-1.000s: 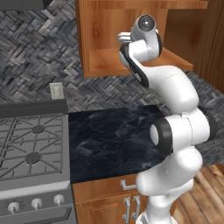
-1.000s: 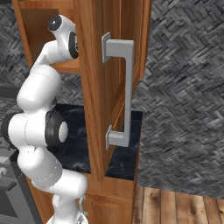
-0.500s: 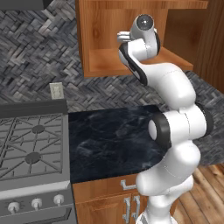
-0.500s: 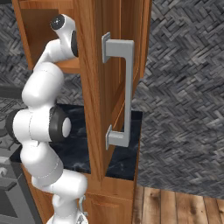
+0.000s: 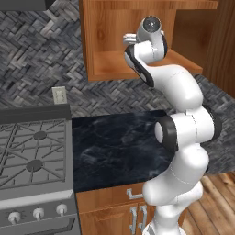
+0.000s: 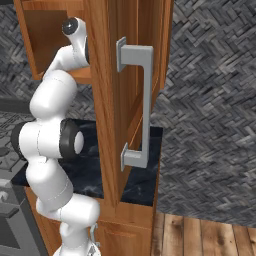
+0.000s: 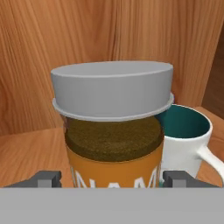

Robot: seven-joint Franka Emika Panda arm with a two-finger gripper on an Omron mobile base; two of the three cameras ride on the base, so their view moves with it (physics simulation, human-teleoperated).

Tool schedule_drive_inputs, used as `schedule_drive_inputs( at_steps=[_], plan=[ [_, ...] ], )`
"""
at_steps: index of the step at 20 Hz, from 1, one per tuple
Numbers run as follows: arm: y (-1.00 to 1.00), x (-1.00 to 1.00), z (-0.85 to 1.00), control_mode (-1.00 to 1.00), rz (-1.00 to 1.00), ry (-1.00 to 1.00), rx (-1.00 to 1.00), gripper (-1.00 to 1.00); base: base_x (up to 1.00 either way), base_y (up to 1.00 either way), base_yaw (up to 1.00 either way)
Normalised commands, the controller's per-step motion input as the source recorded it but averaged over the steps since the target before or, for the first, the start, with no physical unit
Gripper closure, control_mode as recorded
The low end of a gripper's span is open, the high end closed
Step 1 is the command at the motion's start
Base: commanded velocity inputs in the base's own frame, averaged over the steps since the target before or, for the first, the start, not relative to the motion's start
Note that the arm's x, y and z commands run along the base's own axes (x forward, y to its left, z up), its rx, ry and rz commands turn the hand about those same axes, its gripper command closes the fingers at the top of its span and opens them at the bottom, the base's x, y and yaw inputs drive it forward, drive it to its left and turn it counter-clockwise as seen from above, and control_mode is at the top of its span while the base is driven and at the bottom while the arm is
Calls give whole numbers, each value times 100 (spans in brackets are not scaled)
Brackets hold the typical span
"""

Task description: Take the cinnamon bottle from the cabinet and place it on the dining table, next to the plate with the cupcake. Then take the chocolate from the dining counter and place it on the cupcake plate.

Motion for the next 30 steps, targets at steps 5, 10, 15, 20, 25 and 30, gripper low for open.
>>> schedule_drive_inputs(
  at_steps=[5,10,15,20,25,30],
  plan=[
    [0,-7,-1,-100,0,0,0,100,0,0,0],
    [1,-37,0,-100,2,-3,0,100,0,0,0],
    [1,-92,0,-100,11,-2,0,100,0,0,0],
    [9,-100,0,-100,10,-1,0,100,0,0,0],
    [9,-100,-3,-100,11,-4,0,100,0,0,0],
    [1,-88,-2,-100,3,-3,0,100,0,0,0]
  ],
)
